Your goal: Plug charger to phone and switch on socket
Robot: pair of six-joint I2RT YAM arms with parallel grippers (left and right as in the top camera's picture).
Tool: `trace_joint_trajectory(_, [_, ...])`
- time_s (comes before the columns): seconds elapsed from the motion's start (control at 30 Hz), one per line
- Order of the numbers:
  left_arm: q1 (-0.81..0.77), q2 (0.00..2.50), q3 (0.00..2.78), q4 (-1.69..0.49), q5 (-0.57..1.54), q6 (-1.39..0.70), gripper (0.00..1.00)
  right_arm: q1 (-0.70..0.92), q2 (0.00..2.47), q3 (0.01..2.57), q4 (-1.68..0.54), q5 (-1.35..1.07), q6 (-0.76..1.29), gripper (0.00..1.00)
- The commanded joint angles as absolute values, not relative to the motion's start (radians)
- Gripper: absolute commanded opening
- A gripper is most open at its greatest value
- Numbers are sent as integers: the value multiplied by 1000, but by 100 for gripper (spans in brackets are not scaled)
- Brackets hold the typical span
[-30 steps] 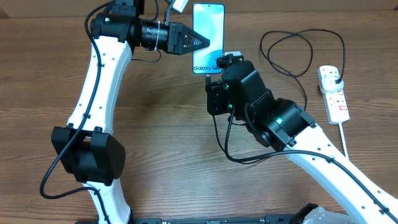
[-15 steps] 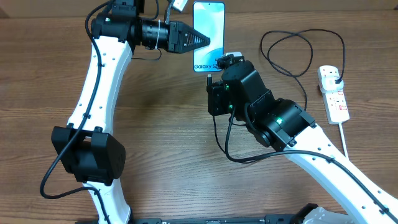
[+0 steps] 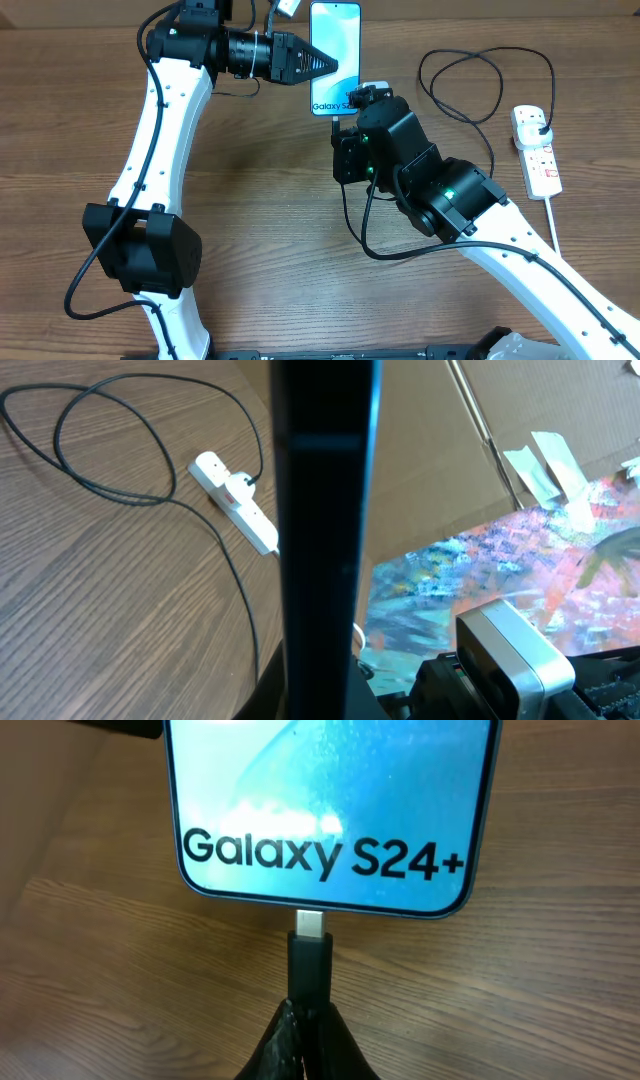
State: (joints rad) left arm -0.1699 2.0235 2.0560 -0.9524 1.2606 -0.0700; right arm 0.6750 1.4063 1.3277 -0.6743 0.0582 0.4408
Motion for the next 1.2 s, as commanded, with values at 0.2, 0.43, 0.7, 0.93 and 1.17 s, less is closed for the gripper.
trace_joint_trajectory(0.2, [-173, 2021, 2070, -953, 1302, -75, 4, 676, 1395, 1361, -679, 70, 438, 4])
trace_joint_trajectory(0.43, [-173, 2021, 2070, -953, 1302, -75, 4, 676, 1399, 1361, -688, 70, 439, 4])
trace_joint_trajectory(0.7, [-173, 2021, 2070, -955, 1303, -75, 4, 676, 1399, 1361, -675, 70, 439, 4])
trace_joint_trajectory(0.93, [-178, 2021, 2070, -967, 1309, -74, 4, 676, 1399, 1361, -675, 70, 439, 4])
trace_joint_trajectory(1.17, [-178, 2021, 2070, -966, 1312, -66, 4, 676, 1399, 1361, -687, 70, 439, 4])
